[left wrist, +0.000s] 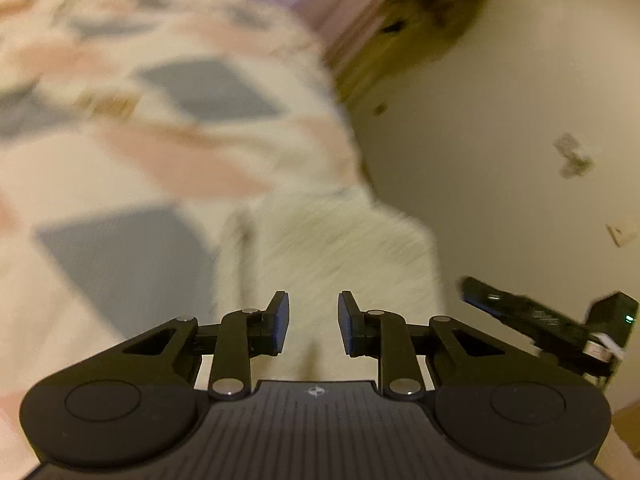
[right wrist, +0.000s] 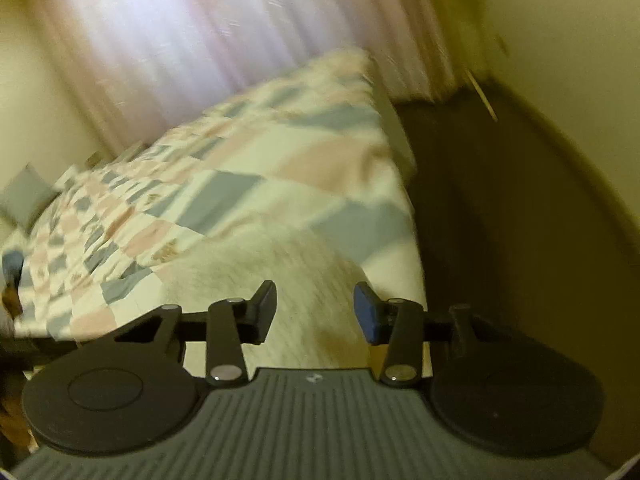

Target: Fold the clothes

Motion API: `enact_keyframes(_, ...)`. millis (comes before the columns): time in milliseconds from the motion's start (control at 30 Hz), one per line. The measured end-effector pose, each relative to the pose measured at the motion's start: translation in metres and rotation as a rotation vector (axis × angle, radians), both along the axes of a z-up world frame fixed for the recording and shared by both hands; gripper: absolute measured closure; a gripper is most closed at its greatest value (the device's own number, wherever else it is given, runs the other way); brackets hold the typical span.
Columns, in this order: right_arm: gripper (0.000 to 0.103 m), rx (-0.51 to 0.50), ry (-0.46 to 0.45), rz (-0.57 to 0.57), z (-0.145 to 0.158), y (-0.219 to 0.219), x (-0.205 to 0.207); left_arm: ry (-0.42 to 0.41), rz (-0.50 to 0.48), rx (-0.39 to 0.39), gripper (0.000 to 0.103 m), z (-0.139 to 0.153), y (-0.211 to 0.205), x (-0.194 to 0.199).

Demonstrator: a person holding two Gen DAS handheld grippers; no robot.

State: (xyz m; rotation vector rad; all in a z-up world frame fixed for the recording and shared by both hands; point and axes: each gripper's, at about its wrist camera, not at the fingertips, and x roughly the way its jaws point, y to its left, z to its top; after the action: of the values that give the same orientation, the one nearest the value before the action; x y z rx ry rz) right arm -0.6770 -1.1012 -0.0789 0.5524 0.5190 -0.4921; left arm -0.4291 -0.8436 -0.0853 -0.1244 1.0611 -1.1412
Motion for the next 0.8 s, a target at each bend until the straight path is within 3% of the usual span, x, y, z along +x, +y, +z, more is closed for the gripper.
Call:
enact_keyframes(100, 0.064, -0.096, 0.017, 0.08, 0.009, 0.001, 0.027, -0.117, -0.1, -0.028, 0.079, 0.02, -0.044, -0.008)
enact_keyframes(200, 0.08, -0.143, 0.051, 0.124, 0.004, -0.001, 0.052, -0.206, -0.177, -0.024, 0.079, 0.014, -0.092, -0.011)
enact_keyframes(267, 0.084, -0.169, 0.094, 0.139, -0.007, -0.002, 0.061, -0.227, -0.192, 0.013, 0.083, -0.001, -0.114, -0.008)
enact_keyframes(333, 0.084, -0.204, 0.152, 0.158, -0.022, -0.002, 0.07, -0.286, -0.188, 0.127, 0.095, -0.026, -0.129, -0.007)
enact_keyframes(400, 0.084, -0.248, 0.224, 0.216, -0.046, 0.005, 0.083, -0.28, -0.192, 0.195, 0.093, -0.05, -0.13, -0.008)
enact_keyframes(467, 0.082, -0.333, 0.275, 0.268, -0.064, 0.02, 0.092, -0.279, -0.173, 0.207, 0.093, -0.064, -0.125, -0.01)
enact_keyframes(533, 0.082, -0.345, 0.28, 0.271, -0.069, 0.024, 0.096, -0.28, -0.161, 0.216, 0.093, -0.069, -0.125, -0.01)
enact_keyframes(667, 0.082, -0.309, 0.258, 0.236, -0.062, 0.019, 0.092, -0.261, -0.169, 0.214, 0.093, -0.066, -0.13, -0.002)
enact_keyframes(800, 0.082, -0.301, 0.189, 0.176, -0.028, 0.018, 0.075, -0.254, -0.177, 0.164, 0.092, -0.043, -0.125, 0.001)
